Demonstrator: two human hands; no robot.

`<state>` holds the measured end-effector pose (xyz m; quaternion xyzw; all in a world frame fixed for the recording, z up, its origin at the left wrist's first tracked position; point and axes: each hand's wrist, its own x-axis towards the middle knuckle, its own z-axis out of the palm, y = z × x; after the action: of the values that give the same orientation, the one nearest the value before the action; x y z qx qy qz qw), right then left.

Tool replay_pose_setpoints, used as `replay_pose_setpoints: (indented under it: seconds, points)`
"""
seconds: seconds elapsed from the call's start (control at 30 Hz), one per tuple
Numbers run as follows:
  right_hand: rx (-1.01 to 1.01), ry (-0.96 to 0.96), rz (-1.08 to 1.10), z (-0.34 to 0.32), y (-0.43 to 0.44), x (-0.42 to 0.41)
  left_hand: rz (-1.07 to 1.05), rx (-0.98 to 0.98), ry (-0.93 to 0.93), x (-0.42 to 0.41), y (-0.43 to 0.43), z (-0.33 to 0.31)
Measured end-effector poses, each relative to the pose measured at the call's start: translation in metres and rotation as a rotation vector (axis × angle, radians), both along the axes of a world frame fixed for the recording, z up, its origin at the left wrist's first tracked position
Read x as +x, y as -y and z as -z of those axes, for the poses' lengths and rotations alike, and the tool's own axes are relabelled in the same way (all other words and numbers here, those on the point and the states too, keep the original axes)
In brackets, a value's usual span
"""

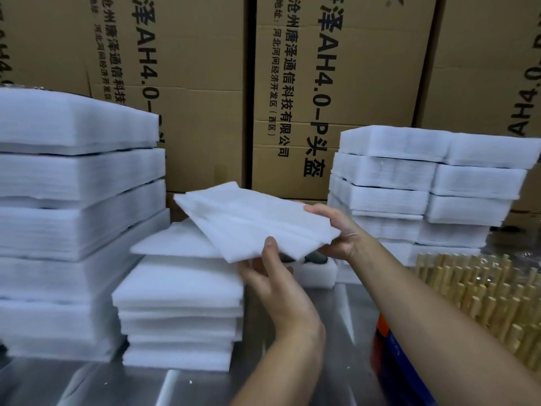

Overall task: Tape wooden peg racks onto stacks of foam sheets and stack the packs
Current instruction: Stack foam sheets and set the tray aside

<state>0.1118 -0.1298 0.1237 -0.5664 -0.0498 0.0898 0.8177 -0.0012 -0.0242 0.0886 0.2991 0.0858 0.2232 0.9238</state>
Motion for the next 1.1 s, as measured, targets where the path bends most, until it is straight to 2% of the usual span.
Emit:
replay_pose_setpoints:
  seconds: [0.1,0.2,0.33,0.5,0.63,0.7,0.73,0.8,0.87,0.93,1.0,1.1]
  points:
    - [0.043,0.006,0.053,-0.006,-0.007,-0.006,0.041,0.062,0.02,-0.003,0.007,0.016]
    - [0.152,0.0,0.182,-0.008,-0.022,-0.007,0.123,0.119,-0.052,0.0,0.015,0.039]
    - [-0.055,0.023,0.271,0.005,-0.052,-0.019,0.235,0.196,-0.247,0.021,0.017,0.065]
    - [-0.232,0.031,0.104,0.015,-0.072,-0.037,0.283,0.366,-0.325,0.04,0.012,0.089]
    - [-0.535,0.205,0.034,0.016,-0.081,-0.039,0.31,0.477,-0.368,0.056,0.007,0.099]
    - [-0.619,0.315,-0.006,0.015,-0.087,-0.038,0.31,0.512,-0.36,0.062,0.006,0.103]
    - [-0.672,0.371,0.045,0.016,-0.086,-0.034,0.307,0.508,-0.344,0.063,0.006,0.104]
    - [-0.727,0.397,0.284,0.018,-0.076,-0.024,0.306,0.479,-0.308,0.063,0.005,0.106]
    - [-0.934,0.351,0.501,0.032,-0.049,-0.004,0.298,0.441,-0.292,0.063,0.002,0.106]
    - [-1.464,0.198,0.373,0.055,-0.019,0.008,0.265,0.4,-0.293,0.066,-0.002,0.106]
    - [-1.8,0.082,0.196,0.077,0.0,0.018,0.224,0.363,-0.3,0.068,-0.006,0.106]
    - [-1.866,0.132,0.19,0.092,0.006,0.026,0.158,0.347,-0.299,0.073,-0.012,0.104]
